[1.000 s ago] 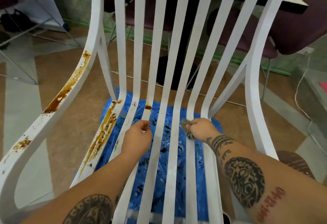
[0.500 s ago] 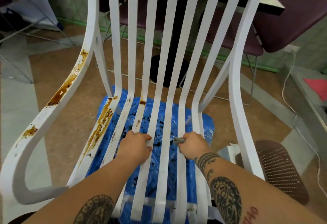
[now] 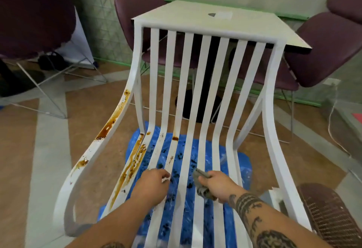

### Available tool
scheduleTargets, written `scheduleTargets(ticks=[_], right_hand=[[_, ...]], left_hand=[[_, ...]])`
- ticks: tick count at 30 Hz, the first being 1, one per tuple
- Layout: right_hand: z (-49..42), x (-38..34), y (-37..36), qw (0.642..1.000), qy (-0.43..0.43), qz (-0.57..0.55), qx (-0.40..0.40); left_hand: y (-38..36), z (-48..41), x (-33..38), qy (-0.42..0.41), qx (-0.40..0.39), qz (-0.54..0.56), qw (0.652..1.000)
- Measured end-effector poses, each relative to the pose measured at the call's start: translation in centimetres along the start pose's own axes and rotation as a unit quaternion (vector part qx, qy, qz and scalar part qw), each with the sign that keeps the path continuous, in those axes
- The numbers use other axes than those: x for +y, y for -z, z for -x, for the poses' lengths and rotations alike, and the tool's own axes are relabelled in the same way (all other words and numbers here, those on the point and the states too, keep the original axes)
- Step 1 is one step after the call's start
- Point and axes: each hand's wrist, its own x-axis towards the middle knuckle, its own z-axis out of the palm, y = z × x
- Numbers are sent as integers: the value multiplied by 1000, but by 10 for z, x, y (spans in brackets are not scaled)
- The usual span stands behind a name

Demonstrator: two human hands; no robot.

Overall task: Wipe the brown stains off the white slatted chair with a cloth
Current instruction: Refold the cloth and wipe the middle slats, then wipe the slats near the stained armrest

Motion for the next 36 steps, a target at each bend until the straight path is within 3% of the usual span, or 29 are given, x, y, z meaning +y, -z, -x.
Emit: scheduleTargets(ticks=[2,4,7,9,12,14,18,21,23,24,26,28,31,33,36], right_hand=[[-6,-15,-5,998,12,-58,-17],[-16,-32,-11,983,30,-177,-26],[-32,-57,-18,943,62,-326,-16],[-48,-71,-18,918,74,-390,-22],[-72,-91,-10,877,70,-472,-54],[-84,-103,-2,862,73,-497,-67],[-106,-117,13,907,135,-397,-40],[-136,-105,28,929,164,-327,65],[-163,-83,35,957,130,-194,171],[-172,-70,35,973,99,-92,185],[-183,-44,26,988,54,41,138],[-184,-27,14,993,48,61,84],[-188,-20,6,992,43,76,93],[-191,-28,12,983,31,155,93],[-199,-43,21,966,12,246,76]], left_hand=[[9,-6,-2,1,24,56,998],[16,-16,5,4,37,185,982],[28,-31,28,60,3,430,901],[34,-47,41,92,-36,534,839],[40,-74,53,100,-102,609,781],[39,-90,58,81,-118,625,767],[40,-121,63,69,-2,638,767],[50,-142,64,74,74,626,773],[60,-154,69,72,116,603,786],[66,-160,73,66,134,590,794],[80,-171,86,41,175,557,811],[98,-180,103,3,218,520,826],[125,-201,131,-55,228,532,814],[138,-218,151,-65,242,488,836],[137,-236,164,-81,329,356,871]])
